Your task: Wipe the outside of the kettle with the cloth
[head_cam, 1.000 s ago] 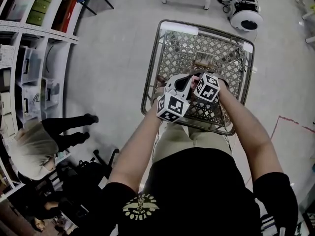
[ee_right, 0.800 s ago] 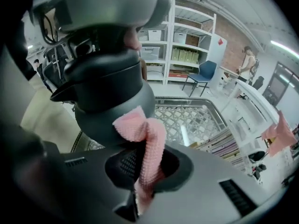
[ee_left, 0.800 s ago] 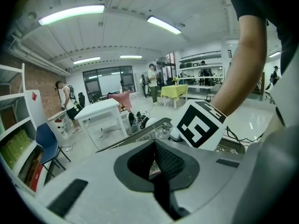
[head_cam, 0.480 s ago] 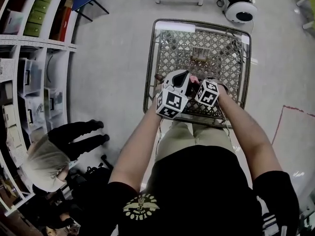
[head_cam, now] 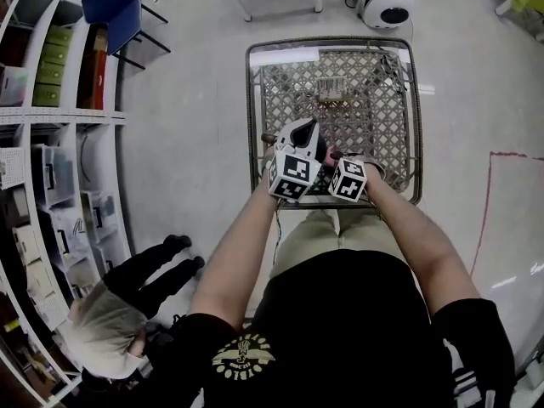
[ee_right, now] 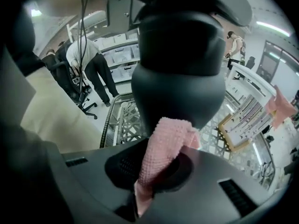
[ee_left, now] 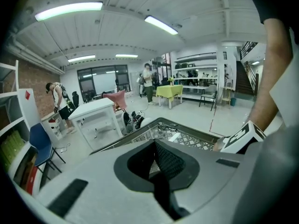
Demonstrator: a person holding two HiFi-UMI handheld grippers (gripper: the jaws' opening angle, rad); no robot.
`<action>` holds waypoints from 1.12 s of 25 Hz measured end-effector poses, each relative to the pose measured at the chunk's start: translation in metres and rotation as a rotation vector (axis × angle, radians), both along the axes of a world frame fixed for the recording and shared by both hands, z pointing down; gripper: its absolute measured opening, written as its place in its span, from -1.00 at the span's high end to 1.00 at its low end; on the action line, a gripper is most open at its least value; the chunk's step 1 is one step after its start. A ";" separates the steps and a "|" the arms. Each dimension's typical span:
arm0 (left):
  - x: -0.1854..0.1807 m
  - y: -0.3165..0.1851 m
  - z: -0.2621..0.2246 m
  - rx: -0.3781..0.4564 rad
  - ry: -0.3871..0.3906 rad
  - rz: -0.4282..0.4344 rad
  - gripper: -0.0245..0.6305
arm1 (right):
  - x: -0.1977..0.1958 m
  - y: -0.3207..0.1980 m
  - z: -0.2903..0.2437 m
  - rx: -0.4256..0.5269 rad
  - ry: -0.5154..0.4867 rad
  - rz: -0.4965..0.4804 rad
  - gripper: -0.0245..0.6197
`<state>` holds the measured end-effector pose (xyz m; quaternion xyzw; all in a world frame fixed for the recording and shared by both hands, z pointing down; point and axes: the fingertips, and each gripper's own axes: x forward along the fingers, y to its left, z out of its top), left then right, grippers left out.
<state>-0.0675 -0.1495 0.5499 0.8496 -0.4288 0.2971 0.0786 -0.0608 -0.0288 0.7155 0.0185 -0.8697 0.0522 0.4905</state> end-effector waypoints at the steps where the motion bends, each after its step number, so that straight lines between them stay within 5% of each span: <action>1: 0.000 0.000 0.001 -0.002 0.000 0.003 0.93 | -0.004 0.005 -0.001 -0.004 -0.006 0.009 0.84; 14: 0.004 0.004 0.002 -0.011 -0.021 0.063 0.93 | -0.052 0.037 -0.029 -0.049 -0.104 0.221 0.84; 28: 0.006 0.005 0.002 -0.022 -0.002 0.081 0.93 | -0.031 0.023 -0.017 -0.052 -0.076 0.246 0.84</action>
